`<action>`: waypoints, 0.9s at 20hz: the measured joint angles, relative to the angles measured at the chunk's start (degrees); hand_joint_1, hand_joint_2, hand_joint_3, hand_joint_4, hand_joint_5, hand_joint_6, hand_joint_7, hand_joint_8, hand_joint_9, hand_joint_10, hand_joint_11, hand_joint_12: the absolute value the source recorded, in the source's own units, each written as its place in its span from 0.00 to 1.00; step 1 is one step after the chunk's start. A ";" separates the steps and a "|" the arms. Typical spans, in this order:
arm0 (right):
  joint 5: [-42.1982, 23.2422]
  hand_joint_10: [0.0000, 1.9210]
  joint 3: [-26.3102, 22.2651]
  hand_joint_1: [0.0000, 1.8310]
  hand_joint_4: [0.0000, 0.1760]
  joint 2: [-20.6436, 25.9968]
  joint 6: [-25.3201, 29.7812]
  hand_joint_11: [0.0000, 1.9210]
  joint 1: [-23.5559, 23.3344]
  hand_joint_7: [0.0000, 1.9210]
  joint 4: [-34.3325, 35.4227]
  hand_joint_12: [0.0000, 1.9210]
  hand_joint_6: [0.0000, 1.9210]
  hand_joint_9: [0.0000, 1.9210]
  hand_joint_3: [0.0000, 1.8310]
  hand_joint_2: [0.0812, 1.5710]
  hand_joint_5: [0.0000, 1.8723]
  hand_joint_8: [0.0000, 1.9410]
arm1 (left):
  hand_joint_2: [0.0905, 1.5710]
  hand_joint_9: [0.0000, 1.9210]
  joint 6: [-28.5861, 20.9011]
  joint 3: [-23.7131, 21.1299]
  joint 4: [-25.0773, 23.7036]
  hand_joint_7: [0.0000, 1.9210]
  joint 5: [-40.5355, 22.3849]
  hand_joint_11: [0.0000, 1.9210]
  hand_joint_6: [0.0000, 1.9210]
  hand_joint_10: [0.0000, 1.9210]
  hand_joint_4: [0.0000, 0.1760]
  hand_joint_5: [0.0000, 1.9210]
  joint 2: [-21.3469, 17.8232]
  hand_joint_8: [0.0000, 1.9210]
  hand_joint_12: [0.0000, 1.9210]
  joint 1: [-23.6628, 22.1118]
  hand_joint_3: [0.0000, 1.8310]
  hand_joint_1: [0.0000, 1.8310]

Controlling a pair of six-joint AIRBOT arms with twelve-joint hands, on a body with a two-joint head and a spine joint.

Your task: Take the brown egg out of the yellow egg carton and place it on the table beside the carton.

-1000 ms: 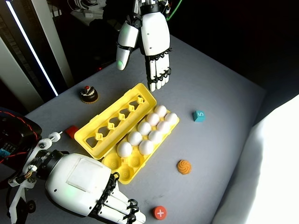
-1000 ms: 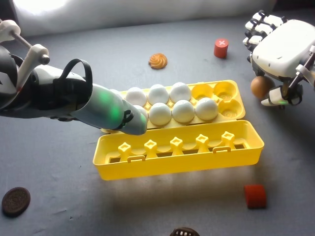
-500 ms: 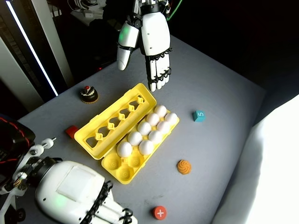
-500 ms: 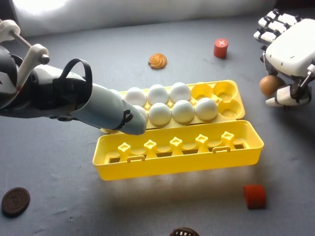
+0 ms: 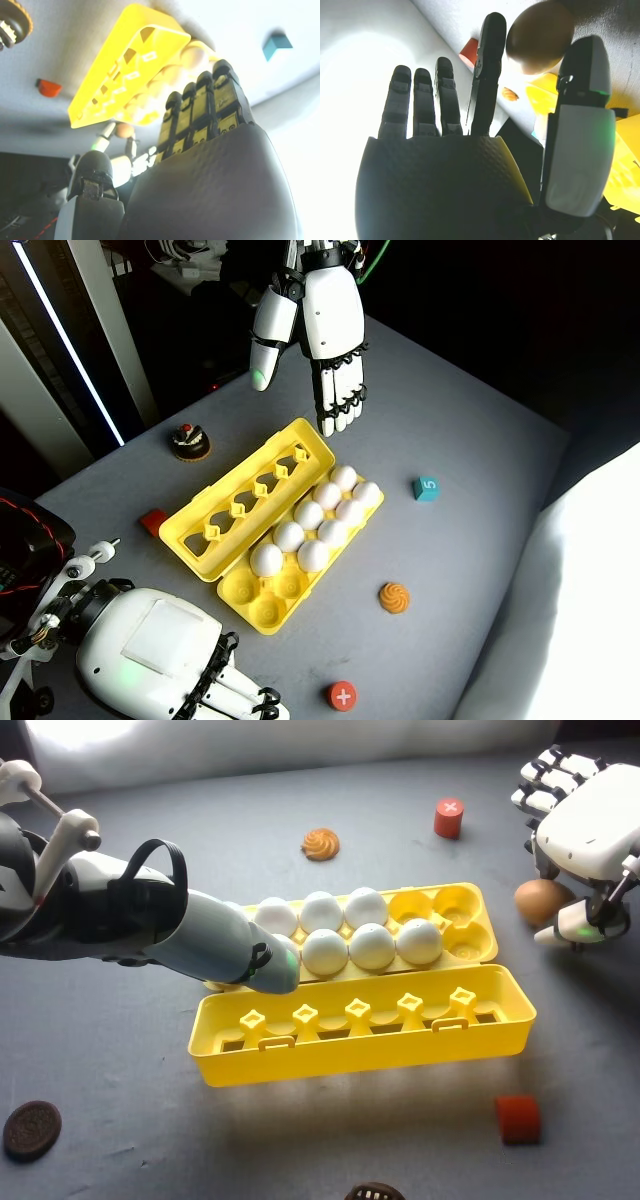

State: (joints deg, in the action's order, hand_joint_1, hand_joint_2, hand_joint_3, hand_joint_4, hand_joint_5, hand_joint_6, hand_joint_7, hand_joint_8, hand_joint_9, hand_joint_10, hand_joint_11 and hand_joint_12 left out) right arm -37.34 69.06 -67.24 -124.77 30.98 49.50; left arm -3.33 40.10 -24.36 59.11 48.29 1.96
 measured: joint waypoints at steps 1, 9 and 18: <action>0.31 0.00 -0.31 0.39 0.41 0.39 0.00 0.00 -0.55 0.09 0.31 0.00 0.00 0.00 0.00 0.54 0.54 0.00 | 0.76 0.00 0.00 0.02 -0.02 0.00 0.04 0.00 0.00 0.00 0.00 0.04 0.00 0.00 0.00 0.00 0.00 0.00; 0.11 0.00 -9.73 0.35 0.58 9.97 -0.22 0.00 -3.72 0.06 0.20 0.00 0.00 0.00 0.01 0.56 0.53 0.00 | 0.75 0.00 0.00 0.11 0.00 0.01 0.02 0.00 0.00 0.00 0.00 0.05 0.00 0.00 0.00 0.00 0.00 0.00; -2.89 0.01 -27.78 0.34 0.09 25.83 -9.07 0.00 -5.64 0.17 9.84 0.00 0.01 0.07 0.00 0.55 0.59 0.00 | 0.75 0.00 0.11 0.11 -0.37 0.01 0.09 0.00 0.00 0.00 0.00 0.04 0.00 0.00 0.00 -0.20 0.00 0.00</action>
State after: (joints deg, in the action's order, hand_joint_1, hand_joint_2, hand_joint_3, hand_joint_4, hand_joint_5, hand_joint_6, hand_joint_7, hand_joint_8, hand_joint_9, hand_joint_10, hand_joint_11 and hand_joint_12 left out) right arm -40.23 41.28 -41.41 -133.84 25.34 59.33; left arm -3.22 40.21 -24.73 59.20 48.29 1.76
